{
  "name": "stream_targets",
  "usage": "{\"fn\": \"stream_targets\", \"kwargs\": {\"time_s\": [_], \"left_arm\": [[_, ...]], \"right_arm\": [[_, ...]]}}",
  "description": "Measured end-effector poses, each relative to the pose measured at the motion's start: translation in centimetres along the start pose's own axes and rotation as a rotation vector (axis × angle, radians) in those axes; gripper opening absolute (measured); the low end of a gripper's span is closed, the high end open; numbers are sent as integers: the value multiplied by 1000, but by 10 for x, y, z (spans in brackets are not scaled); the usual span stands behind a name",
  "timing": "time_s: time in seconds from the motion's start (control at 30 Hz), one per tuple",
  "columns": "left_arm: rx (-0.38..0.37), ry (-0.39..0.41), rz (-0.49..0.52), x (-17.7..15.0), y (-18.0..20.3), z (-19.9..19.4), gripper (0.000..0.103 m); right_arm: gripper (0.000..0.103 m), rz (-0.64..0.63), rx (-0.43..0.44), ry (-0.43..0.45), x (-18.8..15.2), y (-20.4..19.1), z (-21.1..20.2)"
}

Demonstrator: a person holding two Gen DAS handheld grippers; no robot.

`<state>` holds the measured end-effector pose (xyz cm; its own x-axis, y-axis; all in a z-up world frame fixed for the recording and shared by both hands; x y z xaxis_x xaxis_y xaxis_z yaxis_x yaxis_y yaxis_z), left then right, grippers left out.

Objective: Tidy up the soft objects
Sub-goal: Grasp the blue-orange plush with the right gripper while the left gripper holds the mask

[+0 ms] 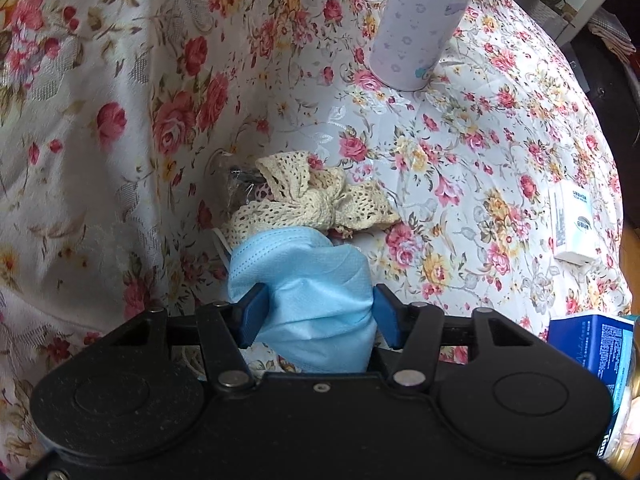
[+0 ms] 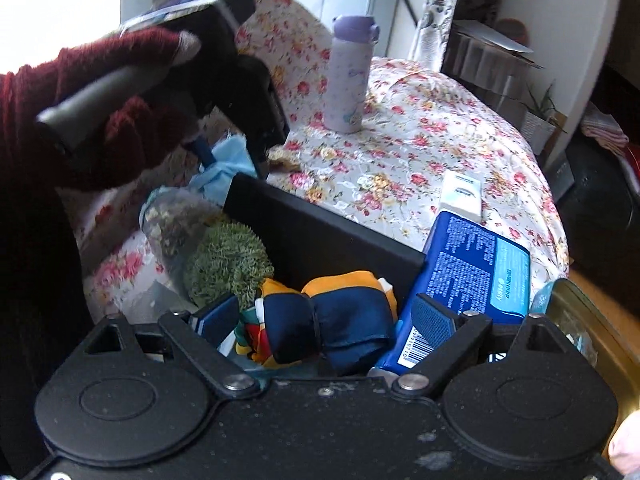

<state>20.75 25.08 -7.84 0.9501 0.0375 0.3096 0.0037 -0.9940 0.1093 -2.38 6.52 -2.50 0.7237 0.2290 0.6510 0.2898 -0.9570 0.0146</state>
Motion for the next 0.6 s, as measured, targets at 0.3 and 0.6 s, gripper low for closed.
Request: {"fn": "stream_targets", "kwargs": {"time_s": [0.3, 0.6], "left_arm": [[-17, 1, -13, 0, -3, -1, 54], [-22, 3, -26, 0, -4, -2, 54]], "right_arm": [[92, -54, 6, -52, 3, -6, 25], [66, 1, 61, -84, 6, -1, 31]]}}
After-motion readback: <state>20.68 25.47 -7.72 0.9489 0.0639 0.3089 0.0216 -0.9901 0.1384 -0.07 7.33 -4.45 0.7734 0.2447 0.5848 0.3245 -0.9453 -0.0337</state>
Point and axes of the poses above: each gripper's, at about its wrist camera, not at the fingertips, and z roughly the way its jaws point, y to its right, x to its top, the point moved 1 cm from there along z, roughly the way its jaws point, and after that the axes turned 6 degrees about z, right-handed, at the moved point
